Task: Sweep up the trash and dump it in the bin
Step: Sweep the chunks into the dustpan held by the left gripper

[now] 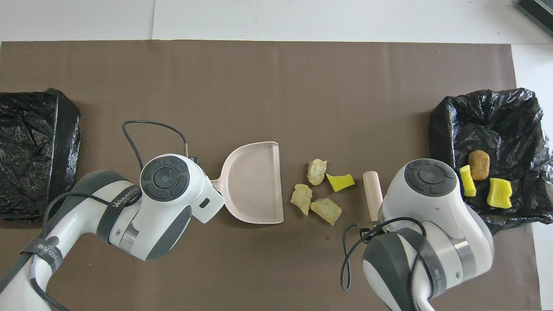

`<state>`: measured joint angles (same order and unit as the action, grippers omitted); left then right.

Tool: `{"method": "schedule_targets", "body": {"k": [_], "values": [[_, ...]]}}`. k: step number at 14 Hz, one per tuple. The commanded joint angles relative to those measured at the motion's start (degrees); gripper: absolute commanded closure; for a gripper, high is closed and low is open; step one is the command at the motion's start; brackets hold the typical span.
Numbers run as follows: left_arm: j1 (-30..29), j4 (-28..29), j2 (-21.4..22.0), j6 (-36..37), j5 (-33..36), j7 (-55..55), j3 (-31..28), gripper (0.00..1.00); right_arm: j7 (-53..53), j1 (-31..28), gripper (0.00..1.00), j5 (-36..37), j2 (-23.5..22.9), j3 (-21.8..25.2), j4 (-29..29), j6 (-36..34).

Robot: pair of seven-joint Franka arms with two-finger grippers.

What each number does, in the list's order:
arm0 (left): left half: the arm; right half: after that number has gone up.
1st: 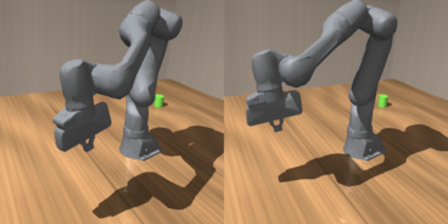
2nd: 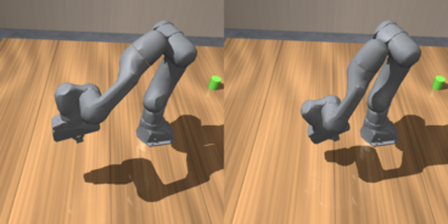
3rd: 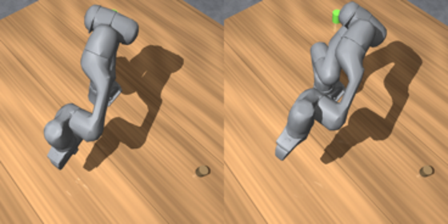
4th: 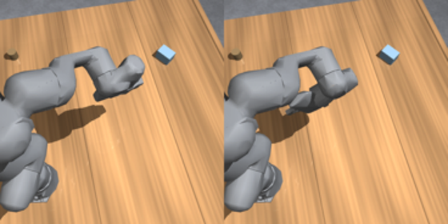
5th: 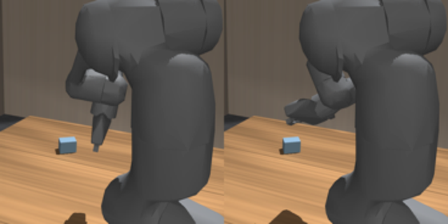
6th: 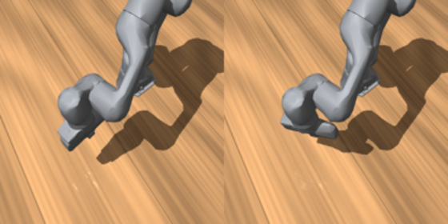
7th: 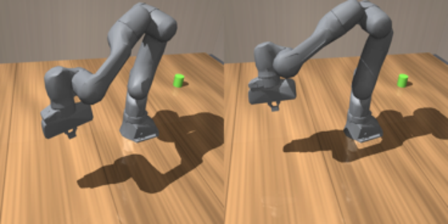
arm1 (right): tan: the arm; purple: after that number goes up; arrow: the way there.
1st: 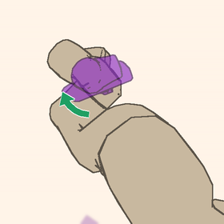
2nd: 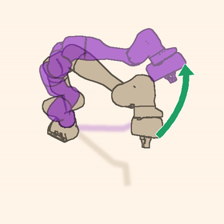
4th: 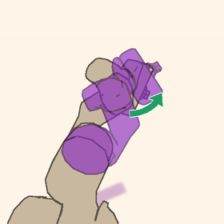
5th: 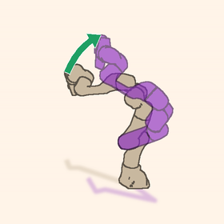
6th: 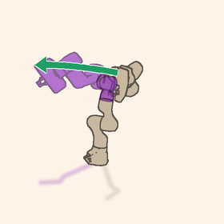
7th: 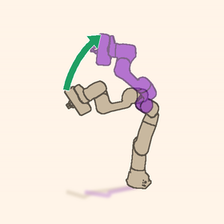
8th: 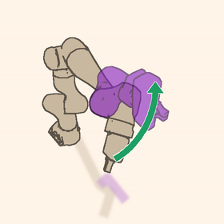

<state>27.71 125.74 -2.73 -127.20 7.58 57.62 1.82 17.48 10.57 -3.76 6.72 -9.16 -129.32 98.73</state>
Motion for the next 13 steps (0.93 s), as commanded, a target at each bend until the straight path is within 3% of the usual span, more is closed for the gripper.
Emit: {"method": "schedule_targets", "body": {"k": [1, 5, 8, 11, 13], "values": [[1.2, 3.3, 2.6, -0.9, 1.3, -1.9, -0.5, 1.00, 1.7, 3.1, 1.00, -6.5, -3.3, -0.3, 0.1, 6.1], [1.6, 4.3, 3.3, -0.9, 1.3, -2.5, -0.5, 1.00, 4.1, 9.7, 1.00, -17.9, -10.9, -0.3, 4.2, 14.4], [0.9, 4.4, 3.3, -0.8, 1.3, -2.4, -0.5, 1.00, 3.8, 11.1, 1.00, -27.4, -13.4, -0.4, 8.2, 17.2], [0.4, 4.5, 3.3, -0.9, 1.2, -2.3, -0.5, 1.00, 4.1, 12.1, 1.00, -29.3, -16.4, -0.4, 15.6, 16.4], [-0.7, 4.5, 3.1, -1.5, 1.2, -1.7, -0.5, 1.00, 4.6, 11.8, 1.00, -27.9, -13.9, 0.2, 16.8, 13.4]]}}
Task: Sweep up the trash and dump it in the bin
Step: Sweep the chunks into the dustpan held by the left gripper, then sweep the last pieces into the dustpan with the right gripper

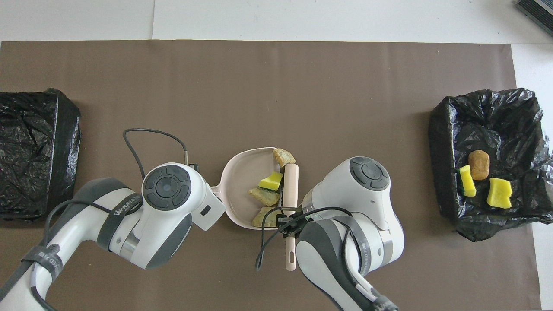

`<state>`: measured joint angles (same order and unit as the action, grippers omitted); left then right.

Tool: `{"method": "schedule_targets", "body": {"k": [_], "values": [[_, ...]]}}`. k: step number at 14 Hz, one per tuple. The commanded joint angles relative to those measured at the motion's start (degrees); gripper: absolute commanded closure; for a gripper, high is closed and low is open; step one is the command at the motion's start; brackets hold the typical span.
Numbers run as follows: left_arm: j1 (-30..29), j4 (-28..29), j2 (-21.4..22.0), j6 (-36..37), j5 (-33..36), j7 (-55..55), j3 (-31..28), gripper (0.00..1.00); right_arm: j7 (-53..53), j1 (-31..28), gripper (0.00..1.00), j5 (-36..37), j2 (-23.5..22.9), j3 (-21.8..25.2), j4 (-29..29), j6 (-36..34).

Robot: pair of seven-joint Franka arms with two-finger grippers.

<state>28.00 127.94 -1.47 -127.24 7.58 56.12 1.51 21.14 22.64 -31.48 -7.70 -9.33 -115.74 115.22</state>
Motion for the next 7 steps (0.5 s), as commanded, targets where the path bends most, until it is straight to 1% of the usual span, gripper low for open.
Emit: {"method": "schedule_targets", "body": {"k": [1, 2, 3, 4, 5, 6, 7], "values": [[-1.8, 2.1, 1.6, -1.6, 1.2, 0.0, -0.1, 1.00, 0.9, -1.2, 1.00, 2.0, 2.7, 0.7, 3.1, -5.7], [-2.2, 2.0, 1.6, -1.4, 1.2, 0.0, -0.1, 1.00, 0.6, -3.9, 1.00, 6.5, 4.3, 0.7, 3.4, -8.7], [-2.4, 2.0, 1.5, -1.2, 1.2, -0.3, -0.1, 1.00, -0.1, -6.2, 1.00, 11.0, 5.0, 0.2, 5.1, -11.8], [-2.4, 2.0, 1.5, -1.1, 1.2, -0.8, -0.1, 1.00, -1.5, -6.3, 1.00, 15.6, 4.6, 0.2, 6.4, -14.1], [-2.4, 1.9, 1.5, -0.9, 1.1, -1.0, -0.1, 1.00, -3.4, -5.9, 1.00, 19.6, 4.6, 0.2, 6.3, -13.6], [-2.4, 1.9, 1.5, -0.7, 1.1, -2.1, -0.2, 1.00, -6.5, -6.6, 1.00, 21.4, 4.1, 0.2, 6.3, -12.4], [-2.5, 1.9, 1.5, -0.5, 1.1, -4.6, -0.2, 1.00, -10.5, -7.0, 1.00, 22.4, 2.6, 0.5, 6.7, -11.2]]}}
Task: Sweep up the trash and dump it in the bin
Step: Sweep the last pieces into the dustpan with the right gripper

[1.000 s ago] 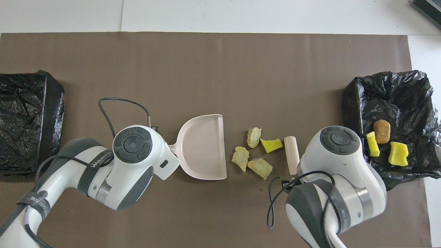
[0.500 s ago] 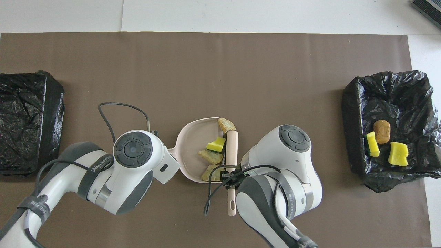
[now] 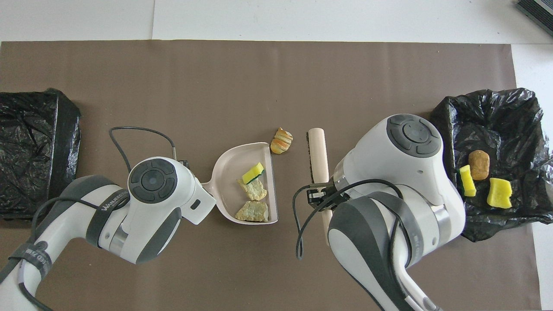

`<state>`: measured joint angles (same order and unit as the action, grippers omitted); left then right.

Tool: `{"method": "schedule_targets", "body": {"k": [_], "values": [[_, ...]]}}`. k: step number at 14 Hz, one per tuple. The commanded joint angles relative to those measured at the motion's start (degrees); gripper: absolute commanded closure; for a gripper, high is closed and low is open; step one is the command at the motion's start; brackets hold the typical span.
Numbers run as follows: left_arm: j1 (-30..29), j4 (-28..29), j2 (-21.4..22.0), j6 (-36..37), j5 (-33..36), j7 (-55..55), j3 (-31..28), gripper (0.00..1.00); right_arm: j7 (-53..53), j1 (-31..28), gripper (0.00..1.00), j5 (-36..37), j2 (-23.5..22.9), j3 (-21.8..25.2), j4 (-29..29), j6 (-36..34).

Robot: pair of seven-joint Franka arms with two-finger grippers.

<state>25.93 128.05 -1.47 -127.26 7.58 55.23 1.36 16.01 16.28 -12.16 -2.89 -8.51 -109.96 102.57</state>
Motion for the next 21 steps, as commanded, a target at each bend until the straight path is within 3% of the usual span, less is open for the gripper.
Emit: {"method": "schedule_targets", "body": {"k": [1, 4, 9, 12, 16, 18, 21], "values": [[-0.5, 1.7, 1.6, 0.6, 1.1, -7.1, -0.1, 1.00, -9.0, -0.6, 1.00, 5.9, -4.4, -0.3, 2.2, 3.0], [-0.4, 1.4, 1.6, 2.8, 1.1, -14.2, -0.1, 1.00, -12.9, -0.1, 1.00, 17.1, -11.2, -0.6, 7.0, 3.9], [-0.2, 1.5, 1.8, 3.7, 1.1, -16.8, -0.1, 1.00, -13.9, 3.3, 1.00, 16.6, -19.2, -0.7, 11.7, 7.8], [-0.4, 1.8, 2.0, 4.4, 1.1, -16.8, -0.1, 1.00, -14.3, 3.7, 1.00, 4.4, -17.6, -3.0, 8.5, 8.1], [-1.1, 1.7, 2.0, 4.7, 1.1, -16.7, -0.1, 1.00, -12.1, 3.8, 1.00, -4.1, -14.8, -7.0, 4.8, 7.3], [-1.4, 1.5, 1.9, 4.6, 1.1, -16.0, 0.0, 1.00, -10.5, 3.0, 1.00, -5.1, -13.0, -7.0, 4.7, 6.8], [-3.2, 1.4, 1.6, 4.2, 1.1, -12.5, 0.0, 1.00, -2.3, 1.5, 1.00, -3.8, -9.3, -6.5, 4.3, -0.4]]}}
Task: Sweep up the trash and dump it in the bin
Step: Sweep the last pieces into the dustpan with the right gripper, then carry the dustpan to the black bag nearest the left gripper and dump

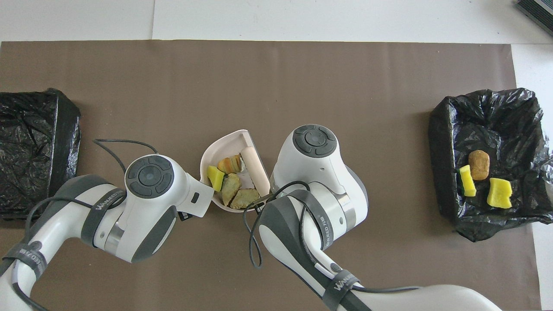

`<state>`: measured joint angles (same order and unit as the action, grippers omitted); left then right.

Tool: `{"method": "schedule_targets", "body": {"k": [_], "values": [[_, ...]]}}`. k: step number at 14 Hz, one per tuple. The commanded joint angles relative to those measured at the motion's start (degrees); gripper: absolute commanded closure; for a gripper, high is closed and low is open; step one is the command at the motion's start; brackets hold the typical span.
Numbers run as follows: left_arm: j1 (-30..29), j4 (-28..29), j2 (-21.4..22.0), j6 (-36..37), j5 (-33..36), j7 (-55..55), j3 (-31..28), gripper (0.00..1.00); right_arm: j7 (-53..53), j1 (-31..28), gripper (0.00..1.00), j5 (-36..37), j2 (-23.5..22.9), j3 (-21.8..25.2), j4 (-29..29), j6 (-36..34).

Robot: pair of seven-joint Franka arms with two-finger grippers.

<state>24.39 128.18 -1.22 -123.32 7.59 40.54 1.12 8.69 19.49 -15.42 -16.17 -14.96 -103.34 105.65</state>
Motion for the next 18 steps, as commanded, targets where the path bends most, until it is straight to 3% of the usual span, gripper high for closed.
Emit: {"method": "schedule_targets", "body": {"k": [1, 4, 8, 11, 15, 18], "values": [[-2.3, 0.6, 1.0, 0.3, 1.1, 4.7, 0.2, 1.00, 10.1, -1.7, 1.00, 0.8, 5.4, 0.0, -3.2, -5.3], [-6.5, -2.7, 1.4, 0.6, 1.1, 13.3, 0.1, 1.00, 23.4, -0.8, 1.00, 3.8, 13.2, -0.4, -8.8, -9.5], [-17.4, -5.5, 5.2, 1.0, 1.2, 27.4, 0.0, 1.00, 28.1, 3.8, 1.00, -3.0, 23.7, -0.5, -27.7, 2.3], [-27.1, -9.5, 6.2, 4.7, 1.1, 36.2, -0.2, 1.00, 29.2, 7.1, 1.00, -4.4, 24.0, -0.5, -29.8, 7.1], [-40.5, -15.1, 5.2, 5.4, 0.6, 38.5, -0.2, 1.00, 30.2, 13.2, 1.00, -4.6, 23.3, -0.5, -34.0, 18.2], [-49.8, -18.0, 3.9, 4.1, 0.8, 43.7, -0.2, 1.00, 30.2, 13.6, 1.00, -4.6, 22.7, -0.4, -34.9, 18.6]]}}
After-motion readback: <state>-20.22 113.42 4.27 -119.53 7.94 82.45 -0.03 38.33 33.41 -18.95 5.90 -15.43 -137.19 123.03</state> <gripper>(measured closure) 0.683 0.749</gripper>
